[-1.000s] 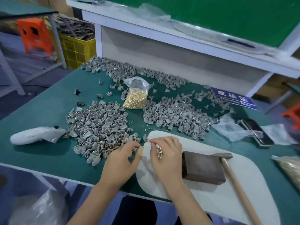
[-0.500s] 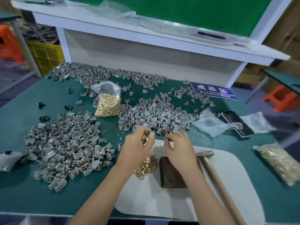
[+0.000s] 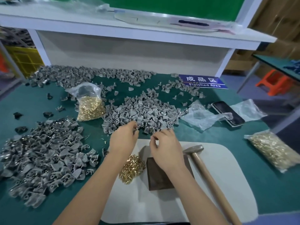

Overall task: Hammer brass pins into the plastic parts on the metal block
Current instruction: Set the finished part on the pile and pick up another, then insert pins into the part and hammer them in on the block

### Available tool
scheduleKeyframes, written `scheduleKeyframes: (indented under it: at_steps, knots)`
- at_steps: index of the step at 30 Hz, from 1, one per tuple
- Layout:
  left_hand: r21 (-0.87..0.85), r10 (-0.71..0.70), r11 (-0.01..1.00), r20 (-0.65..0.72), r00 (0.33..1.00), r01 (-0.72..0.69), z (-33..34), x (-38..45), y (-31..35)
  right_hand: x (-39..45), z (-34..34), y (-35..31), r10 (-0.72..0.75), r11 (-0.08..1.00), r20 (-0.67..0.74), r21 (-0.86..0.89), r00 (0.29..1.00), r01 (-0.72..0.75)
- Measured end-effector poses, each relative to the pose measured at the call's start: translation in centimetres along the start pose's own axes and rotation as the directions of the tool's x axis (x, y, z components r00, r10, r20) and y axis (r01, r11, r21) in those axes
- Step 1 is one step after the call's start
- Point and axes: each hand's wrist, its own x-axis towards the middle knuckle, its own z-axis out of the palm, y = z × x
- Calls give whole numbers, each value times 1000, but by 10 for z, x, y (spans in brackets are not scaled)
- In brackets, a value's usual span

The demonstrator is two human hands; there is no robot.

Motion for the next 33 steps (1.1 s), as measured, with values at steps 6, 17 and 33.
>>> scheduleKeyframes:
  at_steps: [6, 17, 33]
  knots:
    - [-309, 112, 944, -42, 993, -120, 0, -12, -3, -1, 0, 1, 9, 1000, -8, -11, 1000, -9]
    - [-462, -84, 887, -103, 991, 28, -4, -31, -12, -4, -4, 0, 36, 999, 23, -12, 999, -36]
    - [-249, -21, 969, -98, 995, -4, 8, -22, -24, -3, -2, 1, 69, 997, 60, -19, 996, -68]
